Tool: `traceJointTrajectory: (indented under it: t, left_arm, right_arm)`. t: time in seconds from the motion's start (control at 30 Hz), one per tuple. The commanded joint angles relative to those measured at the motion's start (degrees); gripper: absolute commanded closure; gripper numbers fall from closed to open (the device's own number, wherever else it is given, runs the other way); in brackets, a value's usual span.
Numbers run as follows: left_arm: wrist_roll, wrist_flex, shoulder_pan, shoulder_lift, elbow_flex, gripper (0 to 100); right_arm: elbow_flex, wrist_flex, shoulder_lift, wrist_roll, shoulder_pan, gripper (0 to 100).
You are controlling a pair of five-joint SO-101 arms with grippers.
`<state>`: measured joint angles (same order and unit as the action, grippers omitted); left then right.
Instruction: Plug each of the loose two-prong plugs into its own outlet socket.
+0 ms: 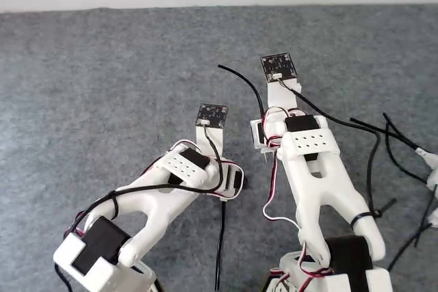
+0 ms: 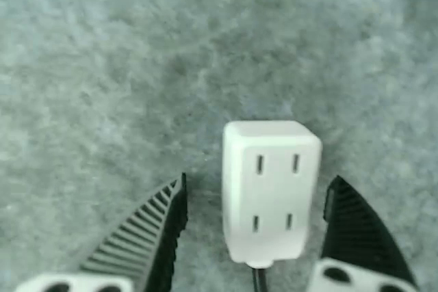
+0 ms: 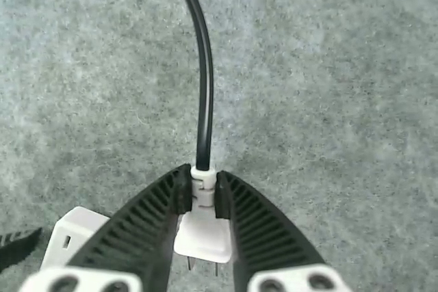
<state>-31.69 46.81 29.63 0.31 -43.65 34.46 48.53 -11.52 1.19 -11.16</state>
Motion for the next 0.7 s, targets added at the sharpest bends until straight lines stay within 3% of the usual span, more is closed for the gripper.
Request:
traceJointTrajectory:
  t: [0.0,0.2,0.5,0.67]
  left_arm:
    - [-0.6,0.0,-0.9,-0.2,2.8,74]
    - [-0.2,-3.8,-0.9,-0.2,2.6,98]
    - [-0.3,-4.0,-1.2,-4.9,2.2,99]
    - [-0.3,-7.0,-5.1,-5.9,2.0,98]
  right_arm:
    - [-2.5,-0.5,-2.3,0.4,0.5,98.8]
    - [-2.5,-0.5,-2.3,0.4,0.5,98.8]
    - [-2.5,-0.5,-2.3,0.4,0.5,98.8]
    - [-1.8,-0.9,-2.3,0.4,0.5,98.8]
